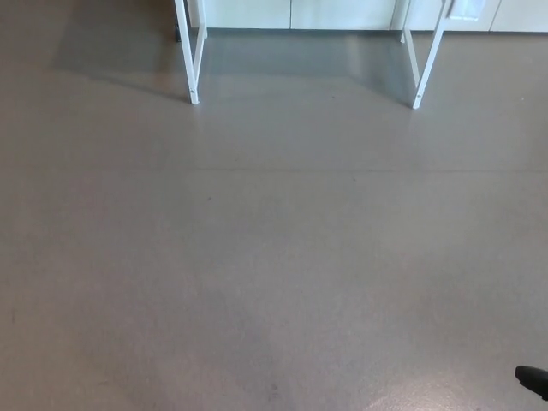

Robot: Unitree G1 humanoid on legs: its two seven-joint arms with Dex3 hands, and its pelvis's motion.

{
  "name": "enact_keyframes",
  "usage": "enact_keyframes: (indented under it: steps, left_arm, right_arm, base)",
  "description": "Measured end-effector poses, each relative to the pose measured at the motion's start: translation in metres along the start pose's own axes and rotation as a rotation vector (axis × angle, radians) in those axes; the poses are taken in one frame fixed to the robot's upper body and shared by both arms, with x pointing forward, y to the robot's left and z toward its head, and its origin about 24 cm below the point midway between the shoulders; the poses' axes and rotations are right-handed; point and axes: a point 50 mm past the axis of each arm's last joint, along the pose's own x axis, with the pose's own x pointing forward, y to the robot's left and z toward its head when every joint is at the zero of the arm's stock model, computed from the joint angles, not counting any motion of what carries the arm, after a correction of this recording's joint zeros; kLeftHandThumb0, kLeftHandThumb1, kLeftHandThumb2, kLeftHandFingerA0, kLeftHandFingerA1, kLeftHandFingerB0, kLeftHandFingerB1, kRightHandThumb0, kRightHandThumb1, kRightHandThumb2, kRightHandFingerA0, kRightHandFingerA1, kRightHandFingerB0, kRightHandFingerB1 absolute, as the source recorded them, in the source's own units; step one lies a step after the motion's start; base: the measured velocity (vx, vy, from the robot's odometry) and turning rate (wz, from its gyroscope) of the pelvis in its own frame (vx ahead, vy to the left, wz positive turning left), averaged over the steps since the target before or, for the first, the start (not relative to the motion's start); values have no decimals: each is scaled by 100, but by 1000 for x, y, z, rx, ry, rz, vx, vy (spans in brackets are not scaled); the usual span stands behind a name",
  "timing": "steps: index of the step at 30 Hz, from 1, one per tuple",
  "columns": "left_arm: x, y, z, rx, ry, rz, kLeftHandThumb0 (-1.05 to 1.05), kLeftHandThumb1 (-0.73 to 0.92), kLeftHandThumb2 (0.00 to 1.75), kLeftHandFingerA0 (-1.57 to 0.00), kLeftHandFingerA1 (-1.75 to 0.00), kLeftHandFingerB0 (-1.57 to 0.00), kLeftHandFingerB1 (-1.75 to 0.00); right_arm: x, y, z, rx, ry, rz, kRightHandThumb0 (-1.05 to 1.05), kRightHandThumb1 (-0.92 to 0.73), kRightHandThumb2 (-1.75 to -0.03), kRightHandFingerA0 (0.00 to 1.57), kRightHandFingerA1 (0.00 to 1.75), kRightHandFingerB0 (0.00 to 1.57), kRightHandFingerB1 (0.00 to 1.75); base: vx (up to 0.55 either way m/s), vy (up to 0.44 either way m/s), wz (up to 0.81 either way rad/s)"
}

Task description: The robot walks towards a desk on which a shovel is kept on the left hand side and a container is kept on the right hand side. The robot picks up the shovel using its left hand and places it in the container.

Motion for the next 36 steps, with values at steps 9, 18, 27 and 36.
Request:
enact_keyframes:
  steps: [9, 18, 27, 36]
  left_arm:
    - [-5, -8, -19, -36, 23, -24, -34, 60, 66, -25, -34, -22, -33]
    - [-19, -10, -47, -16, 87, -8, -37, 57, 66, -28, -35, -26, -35]
    - [-25, 4, -49, 49, 85, 38, -36, 57, 65, -28, -35, -26, -35]
    - [-27, 5, -53, 67, 80, 41, -29, 59, 58, -32, -32, -27, -30]
  right_arm:
    - [-6, -3, -15, -14, 61, 5, -15, -48, -53, 55, 66, 39, 54]
    - [-21, -8, -31, -41, 128, -6, -19, -48, -54, 50, 61, 36, 50]
    - [-28, 1, -34, -78, 143, 28, -20, -48, -54, 50, 63, 35, 51]
    - [-29, 3, -34, -92, 151, 29, -17, -49, -53, 54, 65, 37, 53]
  base:
    - [19, -5, 1]
    - [-16, 48, 7]
    - [102, 286, -21]
    - [142, -11, 8]
